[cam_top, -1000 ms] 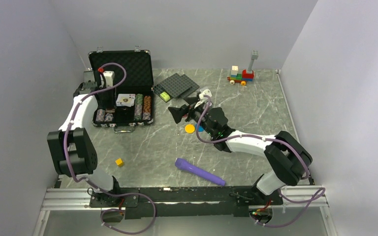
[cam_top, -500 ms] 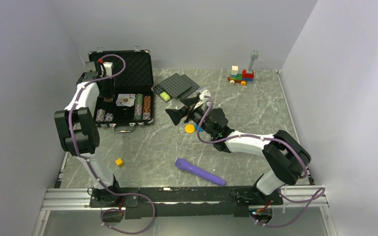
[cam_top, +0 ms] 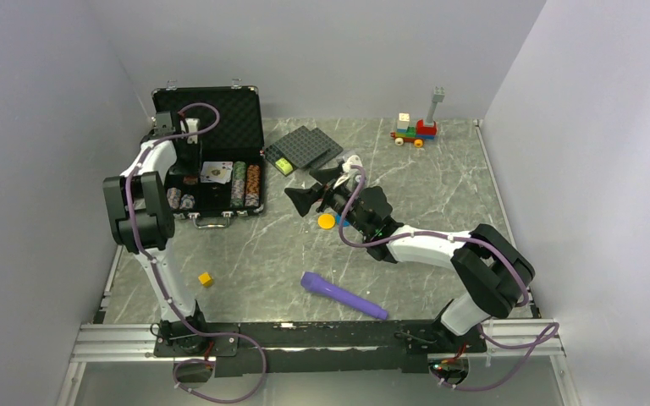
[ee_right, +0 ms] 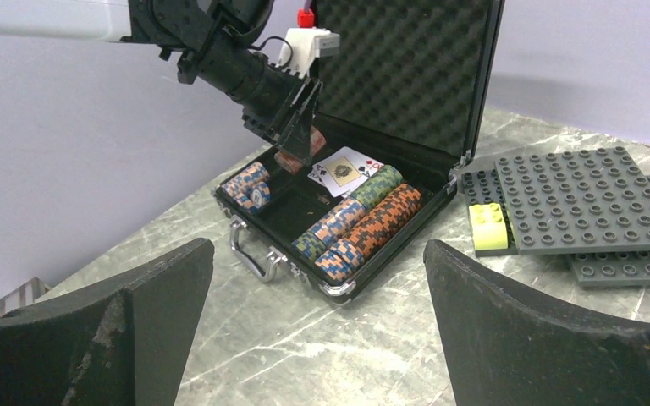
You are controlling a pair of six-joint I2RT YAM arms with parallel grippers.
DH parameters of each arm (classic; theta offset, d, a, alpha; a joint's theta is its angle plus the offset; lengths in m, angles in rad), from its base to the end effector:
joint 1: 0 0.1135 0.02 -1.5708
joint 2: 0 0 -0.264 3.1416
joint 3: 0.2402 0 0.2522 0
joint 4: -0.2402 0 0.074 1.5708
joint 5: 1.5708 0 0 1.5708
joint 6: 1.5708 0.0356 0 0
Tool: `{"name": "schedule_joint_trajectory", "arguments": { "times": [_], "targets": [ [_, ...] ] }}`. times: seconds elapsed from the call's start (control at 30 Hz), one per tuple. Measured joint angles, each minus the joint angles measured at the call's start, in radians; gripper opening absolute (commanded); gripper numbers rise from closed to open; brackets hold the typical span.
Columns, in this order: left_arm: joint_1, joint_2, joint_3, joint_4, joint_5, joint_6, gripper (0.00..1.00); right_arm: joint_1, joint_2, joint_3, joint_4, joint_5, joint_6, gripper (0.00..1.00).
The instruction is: Pack up texas hold em set
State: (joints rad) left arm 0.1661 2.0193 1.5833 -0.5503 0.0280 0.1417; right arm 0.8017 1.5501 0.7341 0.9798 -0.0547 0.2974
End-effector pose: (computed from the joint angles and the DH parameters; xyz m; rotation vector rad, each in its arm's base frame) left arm 0.4364 0.0721 0.2109 -0.0204 2.5586 0.0826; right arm 0.2310 0.2415 0.2580 -0.4139 1.4160 0.9422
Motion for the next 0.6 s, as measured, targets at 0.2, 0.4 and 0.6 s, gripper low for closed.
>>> {"name": "schedule_joint_trajectory", "arguments": {
  "times": [0.2,0.4,0.6],
  "targets": [
    [0.0,0.03,0.001,-0.016,-0.001,0.0,0.0,0.0,0.0,0.0,-0.002,0.001,0.001,1.0],
    [-0.002,0.04,0.001,-0.017,-0.026,0.0,0.0,0.0,0.0,0.0,-0.002,0.001,0.002,1.0],
    [-0.01,0.037,-0.007,-0.011,-0.053,0.004,0.0,0.0,0.0,0.0,-0.002,0.001,0.008,1.0]
  ]
}}
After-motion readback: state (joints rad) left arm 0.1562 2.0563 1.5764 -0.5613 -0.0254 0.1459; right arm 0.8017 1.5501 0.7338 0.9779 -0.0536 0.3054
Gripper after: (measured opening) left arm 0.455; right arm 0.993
